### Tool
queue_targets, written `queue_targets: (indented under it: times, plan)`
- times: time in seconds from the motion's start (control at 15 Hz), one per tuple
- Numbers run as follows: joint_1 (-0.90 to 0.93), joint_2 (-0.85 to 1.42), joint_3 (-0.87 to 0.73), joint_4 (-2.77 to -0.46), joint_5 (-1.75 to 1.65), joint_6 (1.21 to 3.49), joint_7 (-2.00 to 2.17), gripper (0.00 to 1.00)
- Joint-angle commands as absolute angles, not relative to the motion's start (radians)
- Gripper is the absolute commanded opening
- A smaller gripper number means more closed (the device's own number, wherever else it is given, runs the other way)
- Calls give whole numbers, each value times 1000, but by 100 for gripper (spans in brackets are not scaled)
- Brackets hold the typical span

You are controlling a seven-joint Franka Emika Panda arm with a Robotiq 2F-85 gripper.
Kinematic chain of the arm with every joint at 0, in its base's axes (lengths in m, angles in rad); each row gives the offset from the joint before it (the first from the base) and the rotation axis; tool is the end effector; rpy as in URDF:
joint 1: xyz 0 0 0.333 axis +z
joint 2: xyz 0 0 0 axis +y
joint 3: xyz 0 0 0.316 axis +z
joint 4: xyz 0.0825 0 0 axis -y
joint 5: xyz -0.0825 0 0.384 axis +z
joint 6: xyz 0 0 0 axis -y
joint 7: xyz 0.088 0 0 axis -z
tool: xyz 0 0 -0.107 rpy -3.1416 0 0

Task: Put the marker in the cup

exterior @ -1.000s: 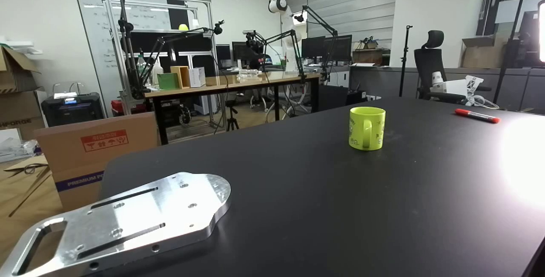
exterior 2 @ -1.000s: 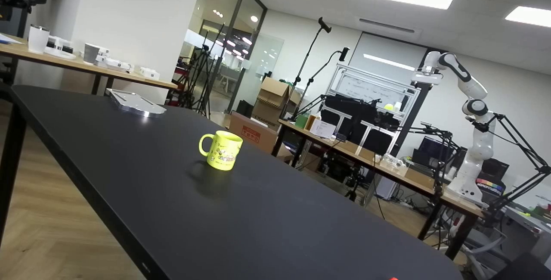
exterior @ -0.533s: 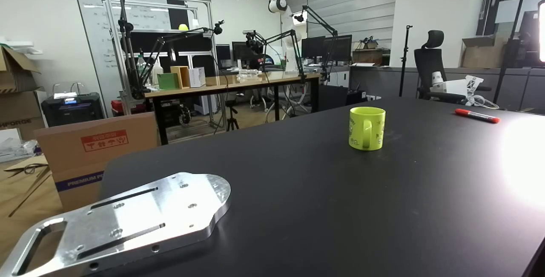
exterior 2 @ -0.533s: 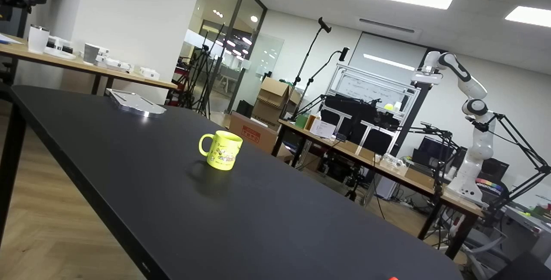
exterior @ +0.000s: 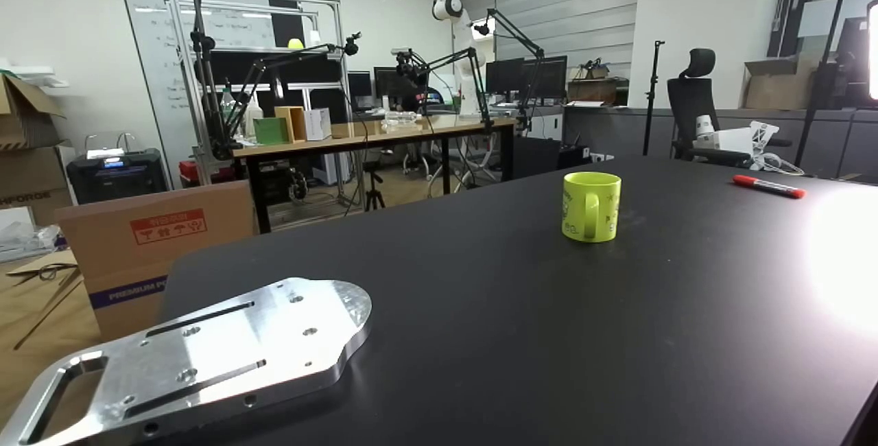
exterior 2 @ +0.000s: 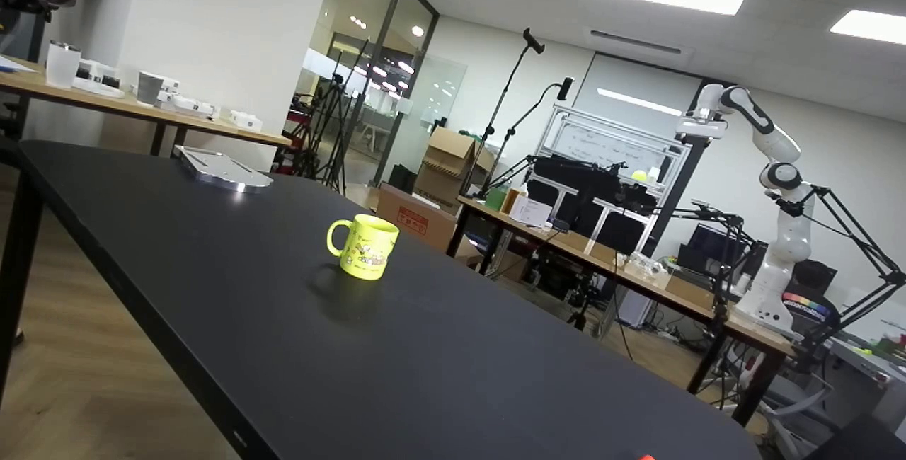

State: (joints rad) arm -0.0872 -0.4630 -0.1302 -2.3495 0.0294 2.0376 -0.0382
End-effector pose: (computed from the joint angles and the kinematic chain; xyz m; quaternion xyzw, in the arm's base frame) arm 0.4164 -0.0953 0.5176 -0.9923 0.0902 -0.0782 0.0333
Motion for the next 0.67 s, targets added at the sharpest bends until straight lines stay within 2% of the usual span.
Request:
queue_targets:
  times: [0.0,0.27,0.6]
  plan:
    - [-92,-462,-124,-2346,32,2033,-40,100]
    - [-101,-446,-131,-2335,22,2039,-44,100]
    - [-154,-291,-261,-2234,55,2126,-162,100]
